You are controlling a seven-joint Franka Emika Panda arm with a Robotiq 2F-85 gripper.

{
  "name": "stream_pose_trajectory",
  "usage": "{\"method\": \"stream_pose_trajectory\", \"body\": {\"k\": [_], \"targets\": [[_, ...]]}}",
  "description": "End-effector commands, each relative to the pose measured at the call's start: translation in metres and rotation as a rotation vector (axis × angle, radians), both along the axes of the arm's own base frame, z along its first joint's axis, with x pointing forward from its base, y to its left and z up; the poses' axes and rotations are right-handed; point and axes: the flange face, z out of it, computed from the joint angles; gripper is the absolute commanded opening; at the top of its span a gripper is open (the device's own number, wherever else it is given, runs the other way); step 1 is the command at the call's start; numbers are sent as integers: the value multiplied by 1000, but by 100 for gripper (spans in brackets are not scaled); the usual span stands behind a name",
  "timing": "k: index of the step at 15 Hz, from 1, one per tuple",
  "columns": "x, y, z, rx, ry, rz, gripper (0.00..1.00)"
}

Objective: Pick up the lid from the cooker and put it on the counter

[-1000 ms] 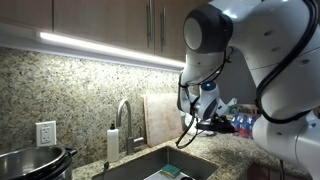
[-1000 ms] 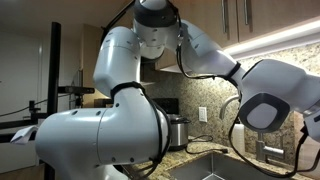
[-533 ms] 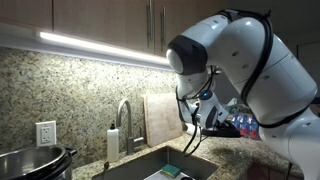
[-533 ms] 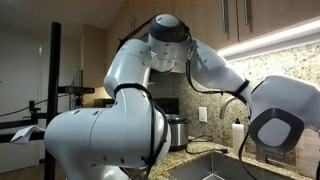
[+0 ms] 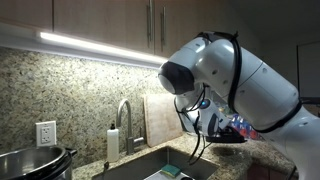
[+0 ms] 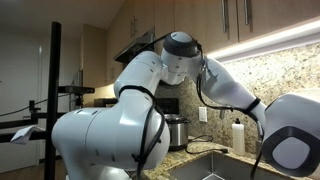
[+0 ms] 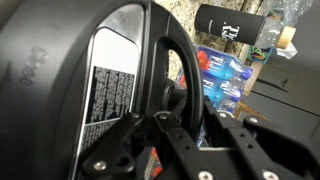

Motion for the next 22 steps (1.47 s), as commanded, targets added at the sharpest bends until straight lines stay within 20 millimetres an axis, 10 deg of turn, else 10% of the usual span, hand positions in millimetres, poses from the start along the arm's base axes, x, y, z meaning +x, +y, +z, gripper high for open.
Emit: {"method": "stream_pose_trajectory", "body": {"k": [1,14,15,22], "targets": [[9,4,-9,-46,0,-9,7],[44,-7,-29,23,83,45,8],[46,-7,-29,23,83,48,40],[54,-5,-36,74,95,69,79]]}}
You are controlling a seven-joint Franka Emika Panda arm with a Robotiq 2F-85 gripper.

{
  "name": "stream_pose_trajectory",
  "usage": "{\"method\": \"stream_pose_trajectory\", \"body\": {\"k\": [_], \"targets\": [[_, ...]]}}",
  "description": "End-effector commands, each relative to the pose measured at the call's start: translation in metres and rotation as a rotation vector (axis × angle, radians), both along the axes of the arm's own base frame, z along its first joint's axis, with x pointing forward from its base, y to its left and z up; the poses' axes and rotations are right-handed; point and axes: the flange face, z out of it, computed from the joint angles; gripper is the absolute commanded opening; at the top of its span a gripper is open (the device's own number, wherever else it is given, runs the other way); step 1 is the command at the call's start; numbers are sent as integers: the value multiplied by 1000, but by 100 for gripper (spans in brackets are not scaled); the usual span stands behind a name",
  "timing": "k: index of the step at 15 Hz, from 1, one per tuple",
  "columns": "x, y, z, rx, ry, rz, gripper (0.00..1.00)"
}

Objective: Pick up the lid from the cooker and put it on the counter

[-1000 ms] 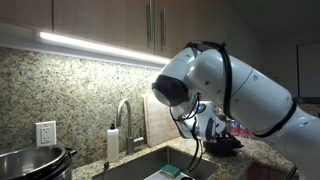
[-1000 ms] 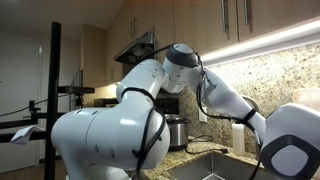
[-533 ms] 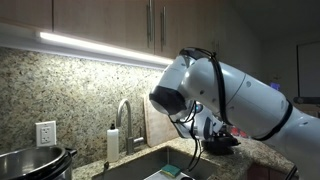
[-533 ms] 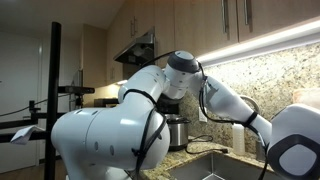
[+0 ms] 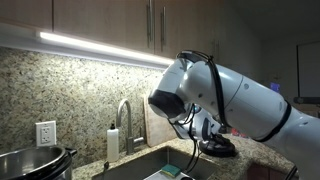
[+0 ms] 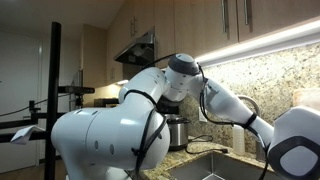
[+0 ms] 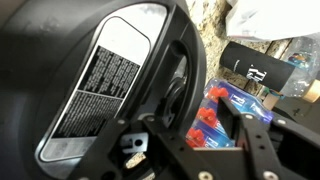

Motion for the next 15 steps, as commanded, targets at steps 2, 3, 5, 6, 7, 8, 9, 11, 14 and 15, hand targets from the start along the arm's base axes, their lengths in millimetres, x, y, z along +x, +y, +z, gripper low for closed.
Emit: {"method": "stream_pose_trajectory", "body": {"k": [2,3,5,6,7,8,9,11,14,15], "targets": [[5,-5,12,-3,-14,9,90],[8,-3,13,16,-10,25,97],[16,4,17,80,-2,86,100],[20,7,18,109,4,113,100],[22,10,18,144,11,141,100],[23,12,18,175,18,164,100],[24,9,17,203,24,189,100],[-3,27,32,261,36,245,100],[-36,25,56,320,75,346,100],[-51,23,63,342,84,380,100]]}}
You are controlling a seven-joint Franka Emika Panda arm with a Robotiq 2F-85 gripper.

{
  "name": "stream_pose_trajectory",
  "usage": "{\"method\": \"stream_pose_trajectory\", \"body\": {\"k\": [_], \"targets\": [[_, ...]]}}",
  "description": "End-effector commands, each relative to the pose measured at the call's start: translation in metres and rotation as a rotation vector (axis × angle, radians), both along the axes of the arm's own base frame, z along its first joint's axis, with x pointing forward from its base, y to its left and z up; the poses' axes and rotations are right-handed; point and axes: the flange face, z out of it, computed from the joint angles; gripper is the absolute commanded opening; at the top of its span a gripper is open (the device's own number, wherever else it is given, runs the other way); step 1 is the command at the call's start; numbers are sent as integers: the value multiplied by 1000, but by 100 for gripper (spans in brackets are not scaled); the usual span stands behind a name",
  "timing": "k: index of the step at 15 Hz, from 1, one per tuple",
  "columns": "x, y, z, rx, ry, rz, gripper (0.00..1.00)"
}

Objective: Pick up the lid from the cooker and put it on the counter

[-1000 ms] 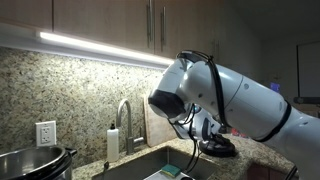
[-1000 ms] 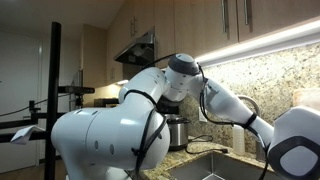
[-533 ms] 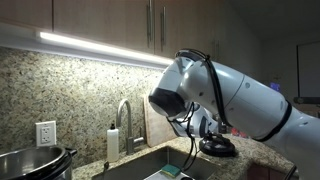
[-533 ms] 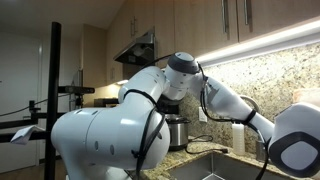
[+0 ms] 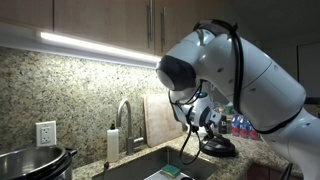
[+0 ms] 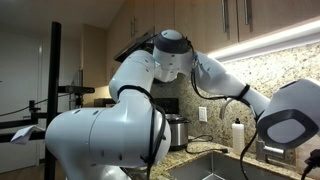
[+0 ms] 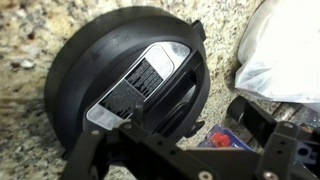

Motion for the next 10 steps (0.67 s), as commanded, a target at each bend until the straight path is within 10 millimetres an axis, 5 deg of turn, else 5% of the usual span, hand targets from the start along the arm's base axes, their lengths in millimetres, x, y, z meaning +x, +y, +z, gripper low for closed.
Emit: {"method": "stream_pose_trajectory", "body": {"k": [1,5,10], "targets": [[-60,0,22,150,3,140,100],[-99,-9,42,252,24,253,100],[-93,24,59,429,57,443,100]]}}
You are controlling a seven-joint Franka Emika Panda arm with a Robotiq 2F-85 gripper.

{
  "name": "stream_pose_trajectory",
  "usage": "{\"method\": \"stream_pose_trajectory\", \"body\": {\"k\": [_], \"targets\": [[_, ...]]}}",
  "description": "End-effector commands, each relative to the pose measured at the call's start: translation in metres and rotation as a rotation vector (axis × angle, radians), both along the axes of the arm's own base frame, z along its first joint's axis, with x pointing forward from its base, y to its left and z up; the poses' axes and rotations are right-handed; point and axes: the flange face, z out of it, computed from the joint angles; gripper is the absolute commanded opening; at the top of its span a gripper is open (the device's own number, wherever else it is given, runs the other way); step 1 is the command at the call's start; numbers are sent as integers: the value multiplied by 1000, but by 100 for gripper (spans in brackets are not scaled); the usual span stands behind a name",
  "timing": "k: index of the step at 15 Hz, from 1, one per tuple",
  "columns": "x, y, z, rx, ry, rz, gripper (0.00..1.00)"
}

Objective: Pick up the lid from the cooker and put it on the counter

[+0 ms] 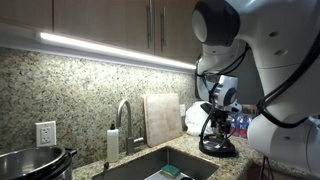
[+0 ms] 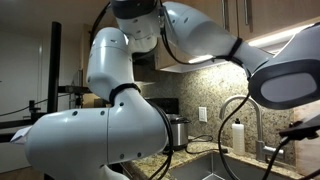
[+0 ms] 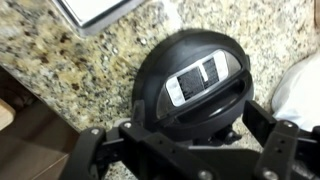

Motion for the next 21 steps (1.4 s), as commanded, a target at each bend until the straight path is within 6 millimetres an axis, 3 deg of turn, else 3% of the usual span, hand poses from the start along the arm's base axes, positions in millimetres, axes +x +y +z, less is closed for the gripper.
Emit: {"method": "stream_pose_trajectory", "body": {"k": [1,4,7,10,14,15,21], "targets": [[8,31,8,116,13,169,100],[7,60,31,165,16,336,100],[-11,78,50,187,61,499,100],[-29,90,56,171,151,637,100],[-40,101,59,101,282,795,100],[-30,93,59,130,243,712,100],[-32,93,59,135,229,724,100]]}}
